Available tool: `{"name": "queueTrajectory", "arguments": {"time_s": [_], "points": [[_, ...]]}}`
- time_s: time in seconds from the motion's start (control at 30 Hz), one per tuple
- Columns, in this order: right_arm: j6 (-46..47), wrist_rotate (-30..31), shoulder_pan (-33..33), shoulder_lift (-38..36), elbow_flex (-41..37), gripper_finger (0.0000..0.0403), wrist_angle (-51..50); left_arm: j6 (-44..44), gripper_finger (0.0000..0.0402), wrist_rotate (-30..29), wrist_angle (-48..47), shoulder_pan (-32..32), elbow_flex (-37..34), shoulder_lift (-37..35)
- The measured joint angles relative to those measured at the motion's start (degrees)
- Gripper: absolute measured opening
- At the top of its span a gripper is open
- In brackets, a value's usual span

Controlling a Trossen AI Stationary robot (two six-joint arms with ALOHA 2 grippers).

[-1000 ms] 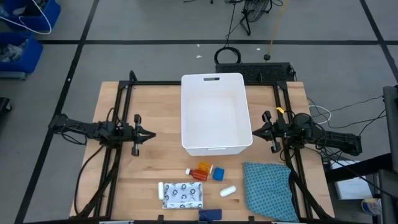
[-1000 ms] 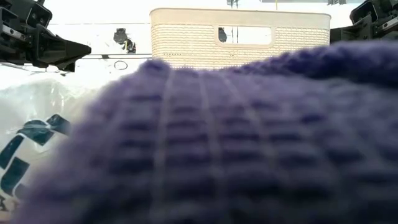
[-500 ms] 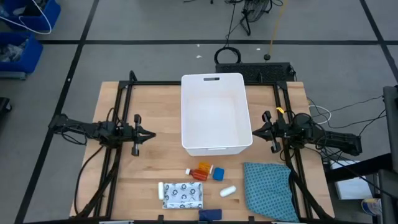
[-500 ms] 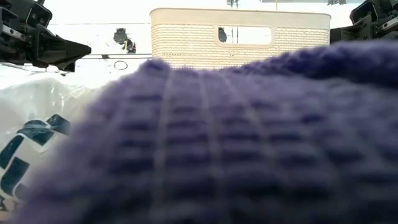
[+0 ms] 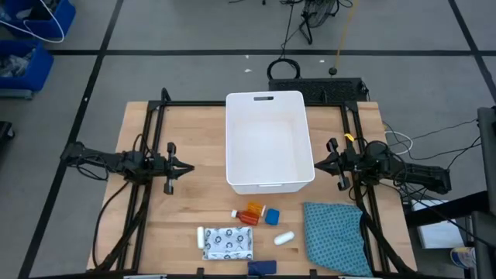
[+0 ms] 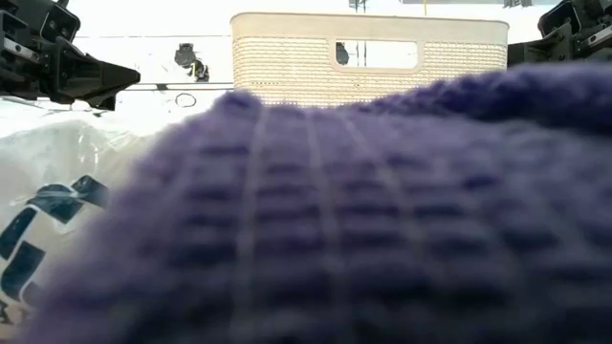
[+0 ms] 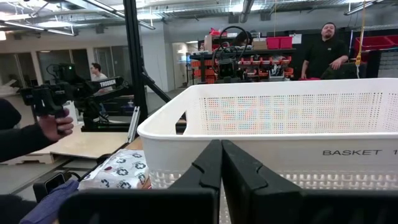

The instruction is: Pick & place medical supplies in basket/bin

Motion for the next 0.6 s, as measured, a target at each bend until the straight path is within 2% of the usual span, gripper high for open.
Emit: {"name": "queueTrajectory", "arguments": {"time_s": [0.47,0.6], "points": [[0.0,0.0,0.0,0.0,0.0,0.0,-0.1,-7.3,0.0031,0.1,5.1,0.0,0.0,0.0],[-0.9,0.0,0.0,0.0,0.0,0.0,1.7,-6.9,0.0031,0.0,7.5,0.0,0.0,0.0]]}}
